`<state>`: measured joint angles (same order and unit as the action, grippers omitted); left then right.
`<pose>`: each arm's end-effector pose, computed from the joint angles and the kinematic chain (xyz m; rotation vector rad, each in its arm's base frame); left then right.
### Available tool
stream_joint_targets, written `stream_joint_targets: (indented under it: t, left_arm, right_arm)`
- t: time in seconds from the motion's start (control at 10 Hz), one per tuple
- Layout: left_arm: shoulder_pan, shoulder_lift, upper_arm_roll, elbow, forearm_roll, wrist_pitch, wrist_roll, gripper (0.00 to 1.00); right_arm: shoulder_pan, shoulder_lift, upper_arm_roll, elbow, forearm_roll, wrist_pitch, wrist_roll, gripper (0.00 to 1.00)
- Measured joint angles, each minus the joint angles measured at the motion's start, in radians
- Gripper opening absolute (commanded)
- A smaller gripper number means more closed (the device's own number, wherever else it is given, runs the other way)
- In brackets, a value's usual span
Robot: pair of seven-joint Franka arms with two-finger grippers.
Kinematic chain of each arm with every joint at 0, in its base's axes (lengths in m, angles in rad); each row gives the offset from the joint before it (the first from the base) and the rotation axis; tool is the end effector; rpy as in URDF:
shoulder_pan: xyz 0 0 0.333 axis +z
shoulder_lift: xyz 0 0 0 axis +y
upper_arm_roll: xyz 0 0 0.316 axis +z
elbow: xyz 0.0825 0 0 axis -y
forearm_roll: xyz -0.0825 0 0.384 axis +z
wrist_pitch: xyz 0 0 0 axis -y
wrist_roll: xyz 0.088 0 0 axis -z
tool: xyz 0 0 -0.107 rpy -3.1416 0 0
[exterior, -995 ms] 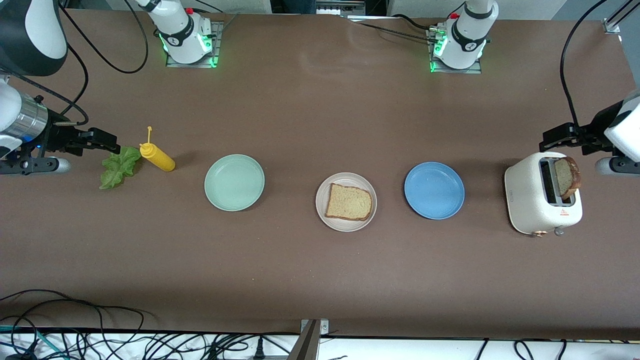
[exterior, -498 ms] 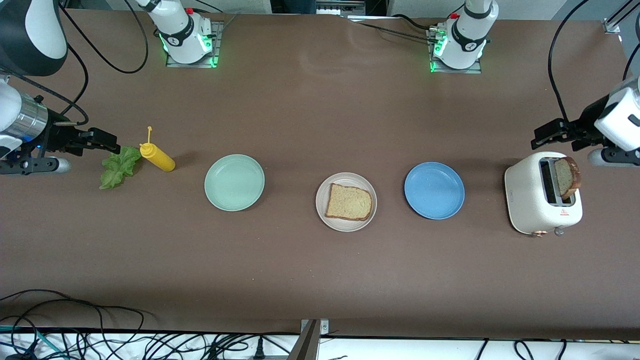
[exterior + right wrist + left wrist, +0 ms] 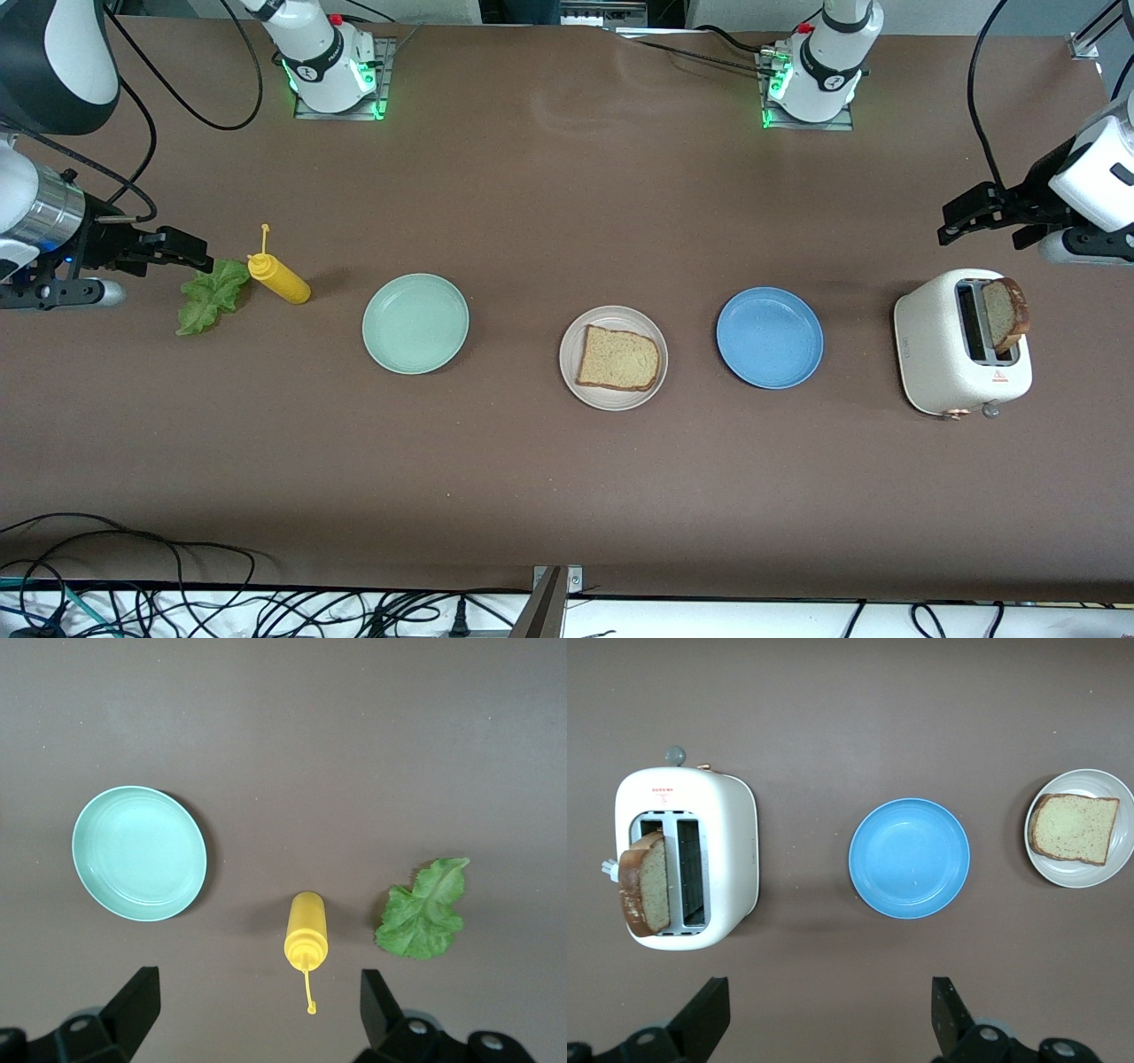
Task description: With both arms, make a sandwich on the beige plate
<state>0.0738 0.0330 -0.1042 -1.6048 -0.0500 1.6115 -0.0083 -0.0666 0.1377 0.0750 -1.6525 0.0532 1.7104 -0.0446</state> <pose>0.5663 -0.0215 0.5937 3.0883 -0.0300 -0.0419 0.5970 0.0077 0.5184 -3.0744 -0.0664 0.1205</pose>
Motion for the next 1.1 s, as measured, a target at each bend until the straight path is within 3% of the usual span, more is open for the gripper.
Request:
stream_joint_targets:
  t: [1.1]
  left_arm:
    - [-0.017,0.004,0.009,0.0,0.0,-0.004,0.0,1.0]
  right_arm:
    - [0.0,0.0,0.002,0.0,0.001,0.002,0.0,1.0]
